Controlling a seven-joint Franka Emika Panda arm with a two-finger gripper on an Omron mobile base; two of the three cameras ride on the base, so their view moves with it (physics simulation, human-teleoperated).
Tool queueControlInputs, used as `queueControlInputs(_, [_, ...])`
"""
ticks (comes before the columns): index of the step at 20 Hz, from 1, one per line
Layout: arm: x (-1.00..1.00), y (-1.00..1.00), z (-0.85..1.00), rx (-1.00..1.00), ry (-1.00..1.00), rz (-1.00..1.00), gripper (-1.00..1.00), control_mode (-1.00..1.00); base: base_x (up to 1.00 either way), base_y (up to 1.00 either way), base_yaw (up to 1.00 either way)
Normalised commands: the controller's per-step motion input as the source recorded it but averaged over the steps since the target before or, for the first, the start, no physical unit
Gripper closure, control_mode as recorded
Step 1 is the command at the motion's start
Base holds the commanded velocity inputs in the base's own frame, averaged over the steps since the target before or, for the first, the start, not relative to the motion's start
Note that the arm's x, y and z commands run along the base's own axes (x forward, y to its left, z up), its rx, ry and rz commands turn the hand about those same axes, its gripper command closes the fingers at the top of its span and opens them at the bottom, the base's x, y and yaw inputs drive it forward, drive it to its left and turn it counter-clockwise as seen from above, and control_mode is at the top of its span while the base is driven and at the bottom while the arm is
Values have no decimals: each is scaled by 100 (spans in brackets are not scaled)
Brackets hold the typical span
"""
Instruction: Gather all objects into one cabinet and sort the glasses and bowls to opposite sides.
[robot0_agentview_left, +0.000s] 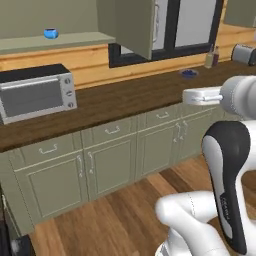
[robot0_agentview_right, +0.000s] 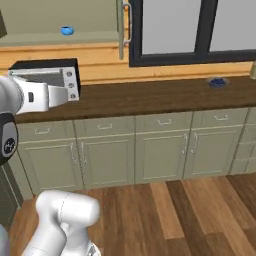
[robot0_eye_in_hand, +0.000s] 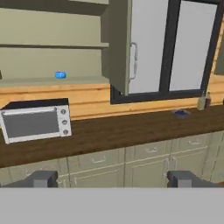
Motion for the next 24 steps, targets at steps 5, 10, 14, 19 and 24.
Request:
queueControlInputs(5, [0, 0, 0, 0, 0, 0, -100, 100, 28, 30, 43])
queueControlInputs(10, [0, 0, 0, 0, 0, 0, -100, 100, 84, 11, 16])
queueControlInputs(14, [0, 0, 0, 0, 0, 0, -100, 100, 43, 31, 3])
queueControlInputs(19, [0, 0, 0, 0, 0, 0, -100, 100, 5, 15, 0])
queueControlInputs(24, [0, 0, 0, 0, 0, 0, -100, 100, 41, 42, 4])
